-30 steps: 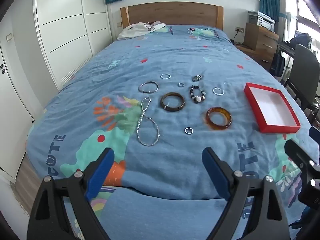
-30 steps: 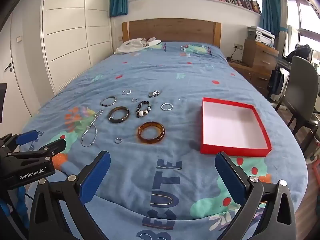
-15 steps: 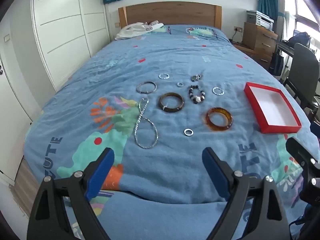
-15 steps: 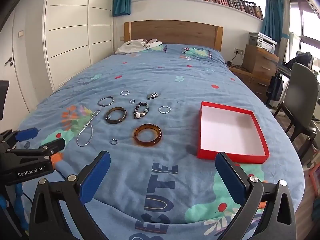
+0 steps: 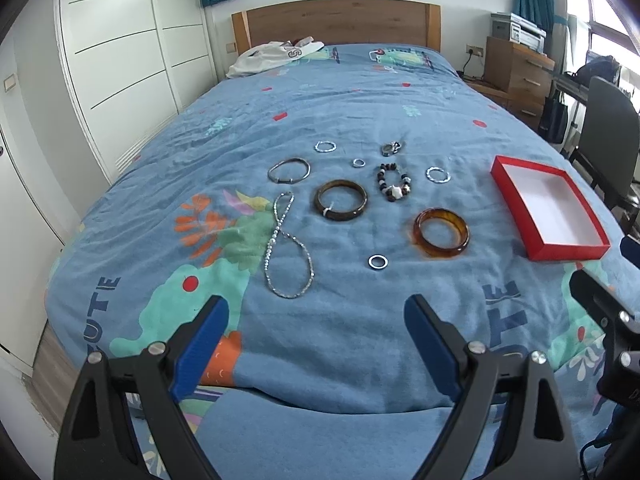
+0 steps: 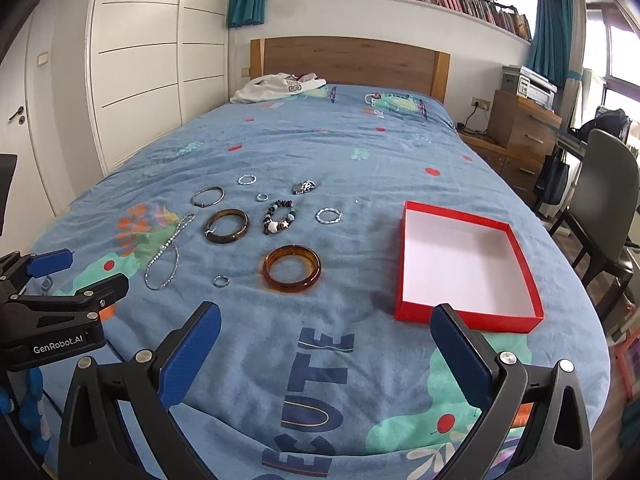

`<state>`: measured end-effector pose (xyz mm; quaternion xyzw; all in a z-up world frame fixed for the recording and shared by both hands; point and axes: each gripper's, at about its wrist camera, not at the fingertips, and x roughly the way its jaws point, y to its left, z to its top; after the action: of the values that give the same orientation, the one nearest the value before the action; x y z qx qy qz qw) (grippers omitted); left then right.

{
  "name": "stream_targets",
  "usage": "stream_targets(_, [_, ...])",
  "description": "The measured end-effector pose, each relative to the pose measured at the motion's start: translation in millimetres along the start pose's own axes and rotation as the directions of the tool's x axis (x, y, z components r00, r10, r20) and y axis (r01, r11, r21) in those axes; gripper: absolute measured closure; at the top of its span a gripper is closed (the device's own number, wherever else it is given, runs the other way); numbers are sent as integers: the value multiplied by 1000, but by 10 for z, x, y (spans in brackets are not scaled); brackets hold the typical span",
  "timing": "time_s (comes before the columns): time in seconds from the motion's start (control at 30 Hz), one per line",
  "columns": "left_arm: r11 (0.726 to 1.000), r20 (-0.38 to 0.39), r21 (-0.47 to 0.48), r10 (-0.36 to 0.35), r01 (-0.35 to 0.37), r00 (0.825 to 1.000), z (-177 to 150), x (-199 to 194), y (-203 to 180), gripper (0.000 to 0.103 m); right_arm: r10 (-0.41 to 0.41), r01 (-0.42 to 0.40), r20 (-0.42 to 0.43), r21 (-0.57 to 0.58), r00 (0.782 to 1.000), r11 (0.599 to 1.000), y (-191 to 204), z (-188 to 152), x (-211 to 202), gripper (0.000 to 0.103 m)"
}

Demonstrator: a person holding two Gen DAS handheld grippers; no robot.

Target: Organize jewelry

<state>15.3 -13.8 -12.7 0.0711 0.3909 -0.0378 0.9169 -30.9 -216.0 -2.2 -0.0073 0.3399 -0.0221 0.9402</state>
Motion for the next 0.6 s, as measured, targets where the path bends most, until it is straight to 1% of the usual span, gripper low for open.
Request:
stream_targets(0.1, [1000,11,1,18,-18,1000,9,5,1,14,4,-4,-8,12,1000,1000,-24,0,36,1])
stream_targets(0.23, [1000,15,-16,20,-20,1000,56,33,48,14,5,-4,-17,19,1000,1000,-36,26,77,1])
stream_targets(0.33, [1000,13,-28,0,0,1000,89,54,85,14,3,-2,-23,11,1000,1000,-19,53,104,1])
stream_targets(0.43, [1000,31,-22,8,-7,999,113,52,84,14,-4,4,-25,2,1000,1000,-2,81,128,1])
stream_targets(0.6, [1000,16,-27,-17,17,1000,144,97,89,14,-4,4,-34,6,999,1000,10,107,161,1])
